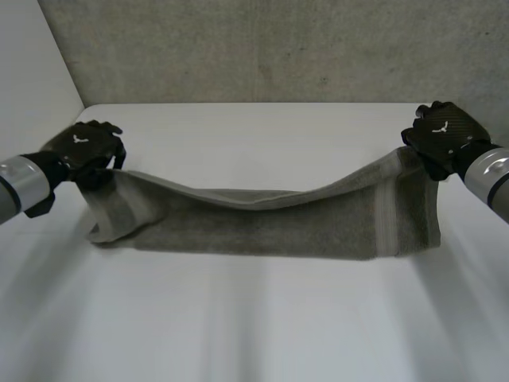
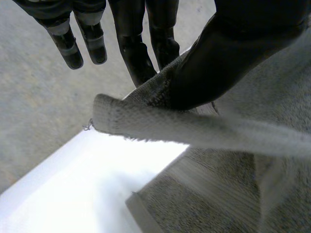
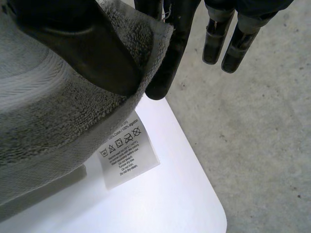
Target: Fold the towel.
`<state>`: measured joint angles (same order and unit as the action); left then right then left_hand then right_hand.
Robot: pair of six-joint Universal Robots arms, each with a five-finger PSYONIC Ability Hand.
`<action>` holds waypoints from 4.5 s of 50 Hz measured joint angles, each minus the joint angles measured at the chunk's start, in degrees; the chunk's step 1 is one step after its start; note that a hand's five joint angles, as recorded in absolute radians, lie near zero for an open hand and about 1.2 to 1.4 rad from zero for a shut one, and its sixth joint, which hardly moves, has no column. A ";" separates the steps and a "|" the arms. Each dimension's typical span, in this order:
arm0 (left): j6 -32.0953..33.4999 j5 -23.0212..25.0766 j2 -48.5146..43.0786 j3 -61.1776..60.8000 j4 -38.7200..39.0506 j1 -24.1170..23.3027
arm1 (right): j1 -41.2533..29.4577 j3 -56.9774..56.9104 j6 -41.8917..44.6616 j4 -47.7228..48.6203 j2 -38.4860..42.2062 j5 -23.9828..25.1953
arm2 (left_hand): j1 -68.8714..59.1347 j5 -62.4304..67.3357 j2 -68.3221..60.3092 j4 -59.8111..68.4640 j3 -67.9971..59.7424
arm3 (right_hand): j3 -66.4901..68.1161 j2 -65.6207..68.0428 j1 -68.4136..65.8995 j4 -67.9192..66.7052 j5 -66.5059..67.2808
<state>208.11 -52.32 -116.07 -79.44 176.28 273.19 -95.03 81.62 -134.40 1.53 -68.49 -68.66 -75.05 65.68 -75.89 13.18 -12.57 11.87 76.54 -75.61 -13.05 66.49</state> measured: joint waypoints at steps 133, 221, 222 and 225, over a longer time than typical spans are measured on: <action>7.82 -14.42 -15.35 11.31 8.87 -8.89 | -4.29 -1.41 -7.47 17.28 10.59 -7.50 | 52.62 -58.45 56.51 0.00 0.00 | 0.00 -58.06 58.22 0.00 -62.63; -19.67 -4.72 19.67 -30.25 23.42 -5.88 | -29.46 3.02 2.83 14.16 0.55 -8.24 | 52.61 -58.33 56.51 0.00 0.00 | 0.00 -2.03 0.33 0.00 -0.70; -19.67 -4.72 19.65 -30.25 23.44 -5.91 | -32.56 2.19 2.90 15.26 2.66 -9.12 | 52.62 -58.33 56.51 0.00 0.00 | 0.00 -4.42 2.84 0.00 -3.30; -19.67 -4.71 19.55 -30.28 23.44 -6.10 | -38.46 0.35 3.03 17.16 7.58 -10.75 | 52.59 -58.33 56.51 0.00 0.00 | 0.00 -21.23 19.32 0.00 -19.23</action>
<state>188.44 -57.04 -96.52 -109.72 199.72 267.09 -133.49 81.97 -131.37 18.69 -60.90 -79.41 -22.46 7.35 -19.38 13.18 -12.57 11.86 55.31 -56.29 -13.05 47.26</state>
